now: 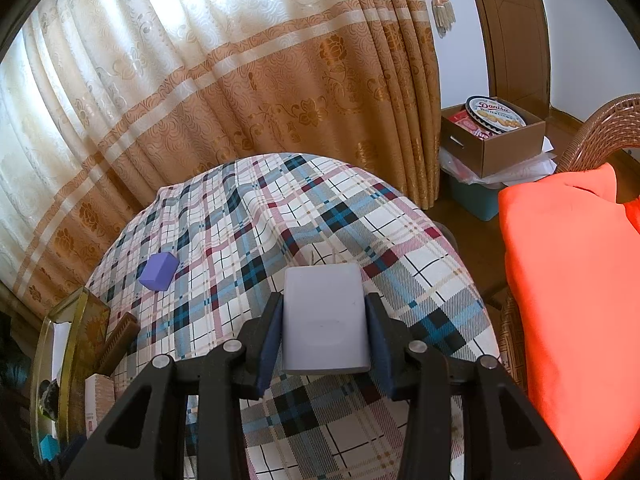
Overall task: Organize rigid objects
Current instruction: 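Move the left gripper to the white red-seal box while the right gripper holds the charger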
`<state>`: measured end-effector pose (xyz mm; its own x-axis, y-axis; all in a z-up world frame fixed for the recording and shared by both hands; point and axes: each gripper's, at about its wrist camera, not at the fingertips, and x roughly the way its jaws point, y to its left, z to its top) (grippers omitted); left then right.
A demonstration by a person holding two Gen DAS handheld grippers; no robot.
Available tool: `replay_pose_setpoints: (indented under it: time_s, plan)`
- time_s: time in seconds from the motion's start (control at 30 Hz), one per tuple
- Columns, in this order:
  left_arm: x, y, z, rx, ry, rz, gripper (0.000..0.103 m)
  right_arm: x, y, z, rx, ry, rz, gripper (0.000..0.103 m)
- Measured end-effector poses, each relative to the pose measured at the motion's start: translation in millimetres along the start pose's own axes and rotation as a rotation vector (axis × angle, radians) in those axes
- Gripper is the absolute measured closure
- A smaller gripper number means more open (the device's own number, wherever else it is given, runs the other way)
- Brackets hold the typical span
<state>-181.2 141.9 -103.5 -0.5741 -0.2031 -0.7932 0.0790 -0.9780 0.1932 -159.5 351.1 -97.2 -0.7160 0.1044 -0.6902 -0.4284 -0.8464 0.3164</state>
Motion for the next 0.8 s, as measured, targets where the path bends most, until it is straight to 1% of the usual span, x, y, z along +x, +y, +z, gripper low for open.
replay_pose_setpoints:
  time_s: [0.13, 0.23, 0.3, 0.37, 0.4, 0.43, 0.47, 0.5, 0.53, 0.6, 0.67, 0.73, 0.8]
  plan:
    - [1, -6, 4, 0.033, -0.005, -0.026, 0.0, 0, 0, 0, -0.001, 0.0, 0.0, 0.06]
    - [-3, -18, 2, 0.104, -0.027, -0.066, 0.0, 0, 0, 0, 0.0, 0.0, 0.0, 0.06]
    - [-9, -27, -2, 0.151, -0.051, -0.111, 0.001, 0, 0, 0, 0.0, 0.0, -0.001, 0.06]
    - [-14, -31, -3, 0.169, -0.059, -0.151, 0.001, 0, 0, 0, 0.0, 0.0, -0.001, 0.06]
    - [-16, -29, -3, 0.162, -0.062, -0.167, 0.001, 0, 0, 1, -0.001, 0.0, -0.001, 0.06]
    - [-18, -27, -2, 0.147, -0.07, -0.166, 0.003, 0, 0, 0, 0.0, 0.0, -0.001, 0.06]
    - [-20, -23, 0, 0.124, -0.084, -0.149, 0.004, -1, 0, 0, 0.0, 0.0, 0.0, 0.06]
    - [-20, -18, 2, 0.094, -0.095, -0.115, 0.004, 0, 0, 0, 0.001, 0.0, 0.001, 0.06]
    - [-19, -13, 3, 0.068, -0.093, -0.092, 0.004, -1, 0, 0, 0.0, 0.0, -0.001, 0.06]
    - [-11, -4, 8, 0.017, -0.05, -0.069, 0.004, -1, 0, 0, 0.0, 0.0, 0.0, 0.059]
    - [-3, -1, 8, -0.01, -0.015, -0.054, 0.003, -1, 0, 0, 0.0, 0.0, 0.0, 0.059]
    - [0, -2, 5, -0.007, -0.013, -0.011, 0.002, -1, 0, 0, 0.0, -0.001, 0.0, 0.059]
    - [6, -2, 5, -0.019, 0.007, 0.017, 0.001, 0, 0, 0, 0.001, 0.0, 0.001, 0.059]
